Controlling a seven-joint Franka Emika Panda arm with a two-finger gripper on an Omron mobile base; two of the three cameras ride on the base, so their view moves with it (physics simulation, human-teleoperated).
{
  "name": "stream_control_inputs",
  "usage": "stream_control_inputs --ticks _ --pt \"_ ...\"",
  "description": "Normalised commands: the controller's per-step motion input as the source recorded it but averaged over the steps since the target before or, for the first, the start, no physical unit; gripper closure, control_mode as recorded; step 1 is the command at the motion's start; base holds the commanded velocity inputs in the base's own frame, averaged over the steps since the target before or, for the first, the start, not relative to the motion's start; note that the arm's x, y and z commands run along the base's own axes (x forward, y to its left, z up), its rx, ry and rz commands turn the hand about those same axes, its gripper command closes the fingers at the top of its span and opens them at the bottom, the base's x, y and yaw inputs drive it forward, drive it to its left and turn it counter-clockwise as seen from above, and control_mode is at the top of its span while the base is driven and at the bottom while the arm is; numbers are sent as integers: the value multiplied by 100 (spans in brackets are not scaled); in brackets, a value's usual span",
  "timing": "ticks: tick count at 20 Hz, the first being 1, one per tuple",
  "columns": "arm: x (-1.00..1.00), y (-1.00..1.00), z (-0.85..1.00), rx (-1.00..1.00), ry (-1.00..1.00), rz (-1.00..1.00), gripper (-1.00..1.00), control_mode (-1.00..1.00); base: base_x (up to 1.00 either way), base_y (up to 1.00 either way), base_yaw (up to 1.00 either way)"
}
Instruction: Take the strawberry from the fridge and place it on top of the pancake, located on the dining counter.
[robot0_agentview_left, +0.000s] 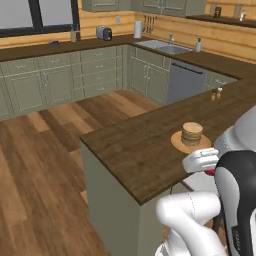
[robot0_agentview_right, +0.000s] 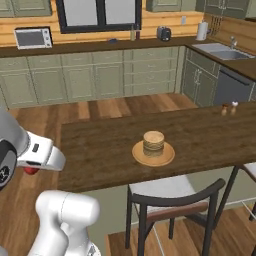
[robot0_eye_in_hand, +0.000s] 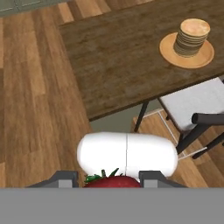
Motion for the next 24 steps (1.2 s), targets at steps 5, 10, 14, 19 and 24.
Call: stream_control_inputs --ticks 5,10,14,19,24 --pt "0 0 0 0 0 0 100 100 66 -44 -56" --pt "0 0 0 0 0 0 100 100 78 -48 -47" --pt "0 0 0 0 0 0 100 100 16 -25 -57" --pt "0 0 0 0 0 0 100 100 12 -71 -26" --pt "0 0 0 0 0 0 100 100 21 -100 0"
